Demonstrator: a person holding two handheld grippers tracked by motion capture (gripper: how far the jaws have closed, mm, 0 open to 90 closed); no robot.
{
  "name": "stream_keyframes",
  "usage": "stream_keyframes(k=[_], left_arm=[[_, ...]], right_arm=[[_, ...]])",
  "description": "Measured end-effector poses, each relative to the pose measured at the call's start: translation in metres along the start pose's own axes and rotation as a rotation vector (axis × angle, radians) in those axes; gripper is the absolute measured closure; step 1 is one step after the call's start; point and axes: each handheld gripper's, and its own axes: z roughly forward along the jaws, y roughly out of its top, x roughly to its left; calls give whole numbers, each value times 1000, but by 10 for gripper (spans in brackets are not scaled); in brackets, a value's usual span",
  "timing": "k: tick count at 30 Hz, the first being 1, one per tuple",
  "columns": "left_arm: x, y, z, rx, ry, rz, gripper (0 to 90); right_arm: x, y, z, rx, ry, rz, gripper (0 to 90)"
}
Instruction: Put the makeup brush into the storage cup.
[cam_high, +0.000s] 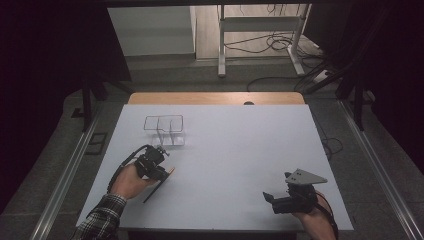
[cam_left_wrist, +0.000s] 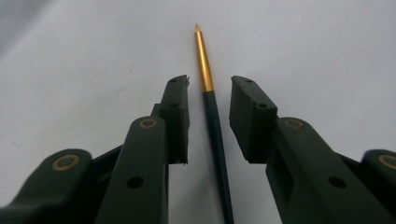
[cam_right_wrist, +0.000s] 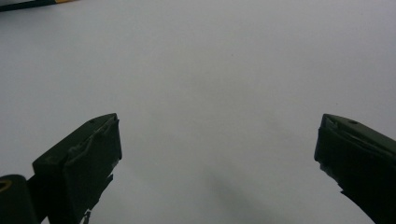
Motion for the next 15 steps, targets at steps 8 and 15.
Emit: stream_keyframes(k=[8,15], left_arm=[[1,3,4,13,4,-5,708],[2,4,8,17,5,-12,724]], right_arm=[[0,0,0,0,-3,-1,9],[0,0,0,0,-3,0,9]])
